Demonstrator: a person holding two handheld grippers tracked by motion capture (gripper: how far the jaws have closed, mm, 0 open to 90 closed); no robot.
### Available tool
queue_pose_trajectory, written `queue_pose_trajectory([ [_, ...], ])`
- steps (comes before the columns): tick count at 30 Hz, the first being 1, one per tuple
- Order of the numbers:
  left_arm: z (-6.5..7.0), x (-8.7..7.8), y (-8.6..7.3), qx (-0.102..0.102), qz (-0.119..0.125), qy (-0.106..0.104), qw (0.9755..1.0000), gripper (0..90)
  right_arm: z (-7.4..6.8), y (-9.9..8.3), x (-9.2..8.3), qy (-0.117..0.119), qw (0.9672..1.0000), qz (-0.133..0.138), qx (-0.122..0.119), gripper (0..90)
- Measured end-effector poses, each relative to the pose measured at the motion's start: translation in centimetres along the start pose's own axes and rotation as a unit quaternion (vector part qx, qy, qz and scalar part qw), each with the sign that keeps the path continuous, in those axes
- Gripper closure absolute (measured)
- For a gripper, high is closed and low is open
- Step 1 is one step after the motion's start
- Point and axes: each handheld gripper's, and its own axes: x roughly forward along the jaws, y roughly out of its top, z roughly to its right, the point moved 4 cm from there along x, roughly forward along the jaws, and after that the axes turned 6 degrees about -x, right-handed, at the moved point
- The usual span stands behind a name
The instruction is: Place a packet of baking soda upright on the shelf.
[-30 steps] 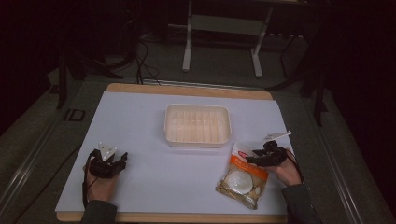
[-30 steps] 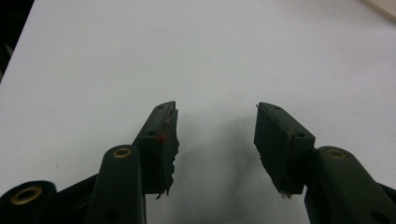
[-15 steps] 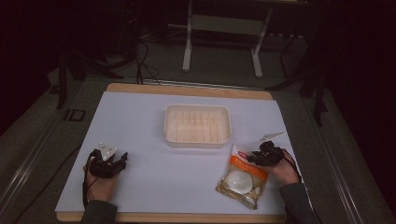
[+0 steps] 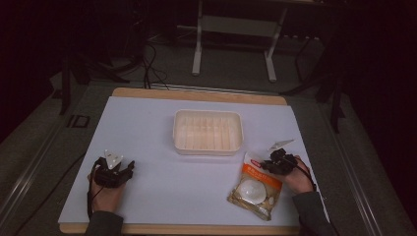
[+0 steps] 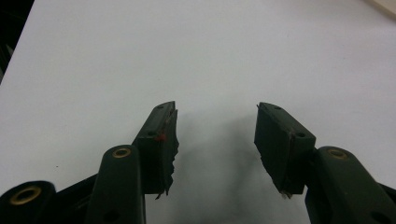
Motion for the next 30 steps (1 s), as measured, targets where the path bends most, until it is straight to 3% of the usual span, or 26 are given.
queue_pose_trajectory([
  [9, 0.0, 0.0, 0.0, 0.0, -0.001, 0.0, 1.0, 48.5, 0.1, 0.5, -0.1, -0.003, 0.9998, -0.02, -0.005, 90.0],
  [18, 0.0, 0.0, 0.0, 0.0, -0.001, 0.001, 1.0, 48.4, 0.1, 0.9, -1.5, 0.001, 1.0, 0.003, 0.002, 90.0],
  [30, 0.0, 0.0, 0.0, 0.001, -0.001, 0.001, 1.0, 48.4, -0.6, 2.0, -4.3, -0.005, 0.9996, 0.01, -0.025, 90.0],
])
